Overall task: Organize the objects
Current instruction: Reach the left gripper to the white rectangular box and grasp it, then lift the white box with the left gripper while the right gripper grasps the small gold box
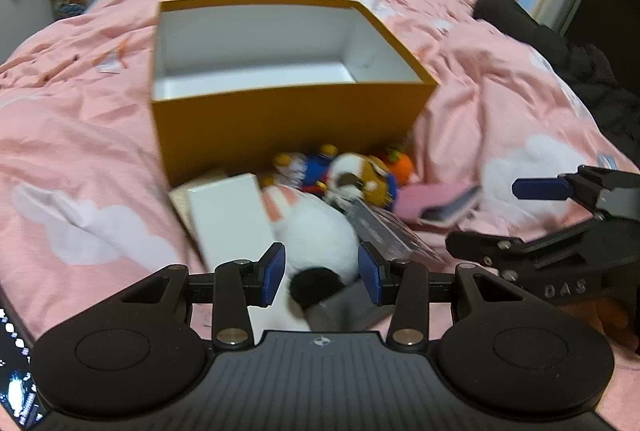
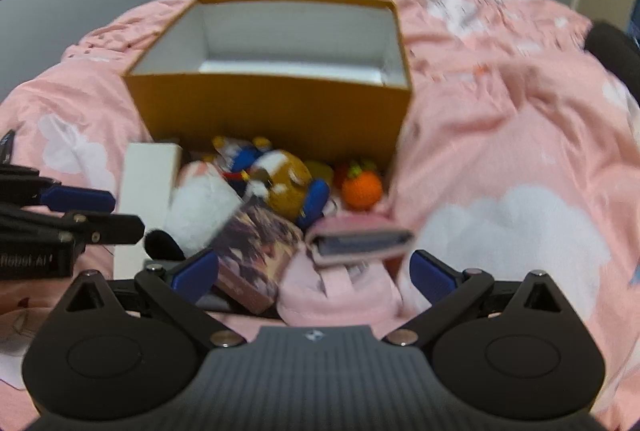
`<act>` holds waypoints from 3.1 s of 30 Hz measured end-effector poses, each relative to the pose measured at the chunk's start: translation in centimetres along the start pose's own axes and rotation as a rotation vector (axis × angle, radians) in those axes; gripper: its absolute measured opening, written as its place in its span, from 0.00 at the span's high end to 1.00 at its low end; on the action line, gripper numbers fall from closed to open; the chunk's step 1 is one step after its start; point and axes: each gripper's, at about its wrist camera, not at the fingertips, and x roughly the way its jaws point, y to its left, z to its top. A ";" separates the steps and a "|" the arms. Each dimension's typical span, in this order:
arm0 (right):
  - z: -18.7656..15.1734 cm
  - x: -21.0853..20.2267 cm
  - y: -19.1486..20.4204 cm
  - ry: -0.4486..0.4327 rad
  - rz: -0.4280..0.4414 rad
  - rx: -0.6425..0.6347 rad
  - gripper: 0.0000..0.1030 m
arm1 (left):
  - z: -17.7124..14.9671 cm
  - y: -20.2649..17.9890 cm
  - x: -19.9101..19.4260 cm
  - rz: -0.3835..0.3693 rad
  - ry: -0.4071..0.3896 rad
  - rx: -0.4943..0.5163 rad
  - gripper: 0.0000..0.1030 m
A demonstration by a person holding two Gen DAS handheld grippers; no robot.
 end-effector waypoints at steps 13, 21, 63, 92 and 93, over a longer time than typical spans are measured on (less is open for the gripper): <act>4.4 4.6 4.2 0.062 0.174 -0.161 0.42 | 0.7 5.3 3.2 0.114 0.058 -0.158 0.51; 5.9 7.5 5.2 0.081 0.204 -0.155 0.48 | -0.1 7.3 6.1 0.061 0.137 -0.278 0.50; 5.6 6.3 6.4 0.063 0.236 -0.096 0.54 | -0.8 6.7 3.6 -0.086 0.063 -0.280 0.77; 6.2 8.9 4.5 0.111 0.262 0.038 0.59 | -0.8 4.2 5.9 0.048 0.118 -0.185 0.58; 6.2 9.0 4.5 0.111 0.268 0.036 0.59 | -0.8 4.2 6.1 0.046 0.123 -0.186 0.62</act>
